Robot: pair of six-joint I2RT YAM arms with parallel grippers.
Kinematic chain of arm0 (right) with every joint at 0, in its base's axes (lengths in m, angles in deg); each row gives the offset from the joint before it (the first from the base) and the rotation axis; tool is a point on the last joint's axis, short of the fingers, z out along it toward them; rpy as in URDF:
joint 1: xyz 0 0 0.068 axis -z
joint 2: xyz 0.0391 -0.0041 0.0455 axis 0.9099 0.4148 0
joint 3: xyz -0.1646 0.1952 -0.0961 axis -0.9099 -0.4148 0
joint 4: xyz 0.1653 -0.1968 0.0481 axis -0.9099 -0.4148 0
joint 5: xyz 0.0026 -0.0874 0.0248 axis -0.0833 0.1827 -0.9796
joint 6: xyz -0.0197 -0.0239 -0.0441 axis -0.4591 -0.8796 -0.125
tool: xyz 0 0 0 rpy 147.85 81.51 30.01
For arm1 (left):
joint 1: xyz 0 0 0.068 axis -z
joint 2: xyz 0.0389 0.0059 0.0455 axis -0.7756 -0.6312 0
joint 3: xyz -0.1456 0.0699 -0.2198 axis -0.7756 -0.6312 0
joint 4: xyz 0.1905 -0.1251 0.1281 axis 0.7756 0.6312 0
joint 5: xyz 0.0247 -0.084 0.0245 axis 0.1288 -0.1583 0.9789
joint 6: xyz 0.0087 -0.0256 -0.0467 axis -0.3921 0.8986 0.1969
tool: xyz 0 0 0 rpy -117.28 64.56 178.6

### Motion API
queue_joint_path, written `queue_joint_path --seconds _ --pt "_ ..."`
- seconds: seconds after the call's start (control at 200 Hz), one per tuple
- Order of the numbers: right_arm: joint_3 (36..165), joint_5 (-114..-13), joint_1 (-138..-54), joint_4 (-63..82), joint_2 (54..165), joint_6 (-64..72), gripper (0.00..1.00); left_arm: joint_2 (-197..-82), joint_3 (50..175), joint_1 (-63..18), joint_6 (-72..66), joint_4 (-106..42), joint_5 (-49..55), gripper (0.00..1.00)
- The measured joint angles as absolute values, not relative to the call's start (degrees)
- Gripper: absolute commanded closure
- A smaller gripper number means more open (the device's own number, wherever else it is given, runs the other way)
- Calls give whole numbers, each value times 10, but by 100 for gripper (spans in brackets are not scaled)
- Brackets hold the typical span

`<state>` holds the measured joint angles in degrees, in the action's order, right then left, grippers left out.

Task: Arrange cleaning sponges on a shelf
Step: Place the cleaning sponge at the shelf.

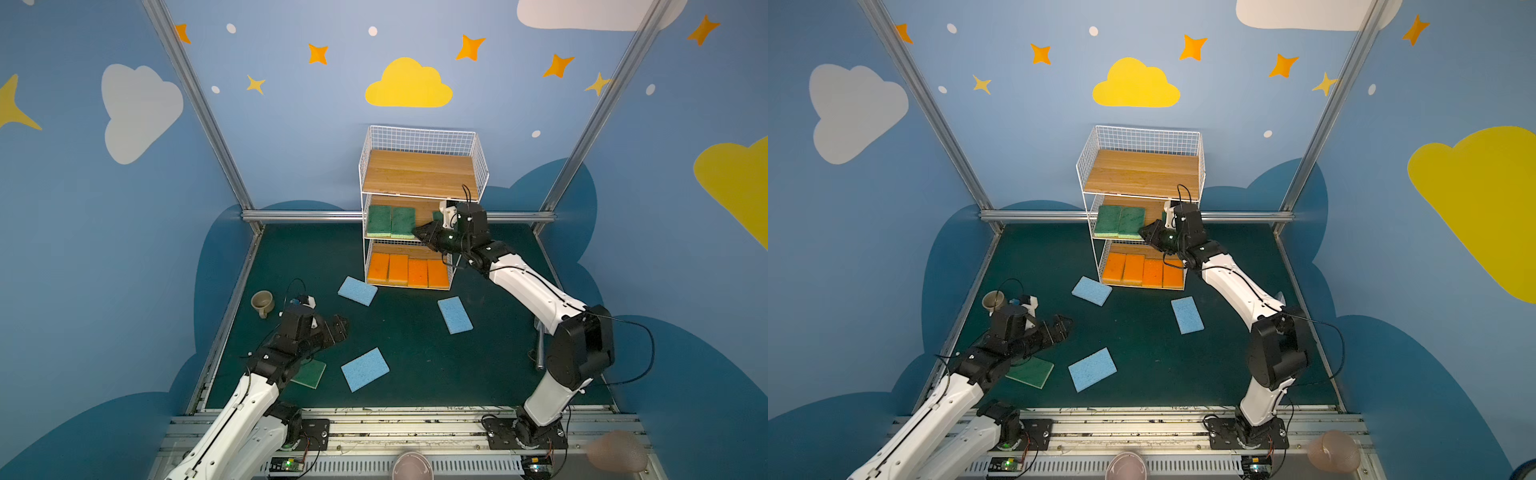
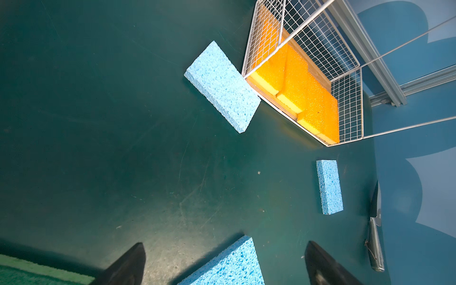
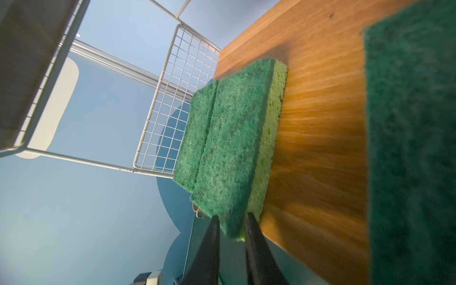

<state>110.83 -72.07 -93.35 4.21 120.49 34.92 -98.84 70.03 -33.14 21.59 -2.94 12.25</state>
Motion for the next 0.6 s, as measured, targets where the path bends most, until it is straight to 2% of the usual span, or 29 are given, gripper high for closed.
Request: queue_joint_path --seconds 0.27,0.601 --pt "1131 -722 -934 42 1223 349 76 -986 700 -331 216 -29 123 0" --pt "1133 -724 -934 42 1226 339 51 -982 699 -332 215 -28 122 0"
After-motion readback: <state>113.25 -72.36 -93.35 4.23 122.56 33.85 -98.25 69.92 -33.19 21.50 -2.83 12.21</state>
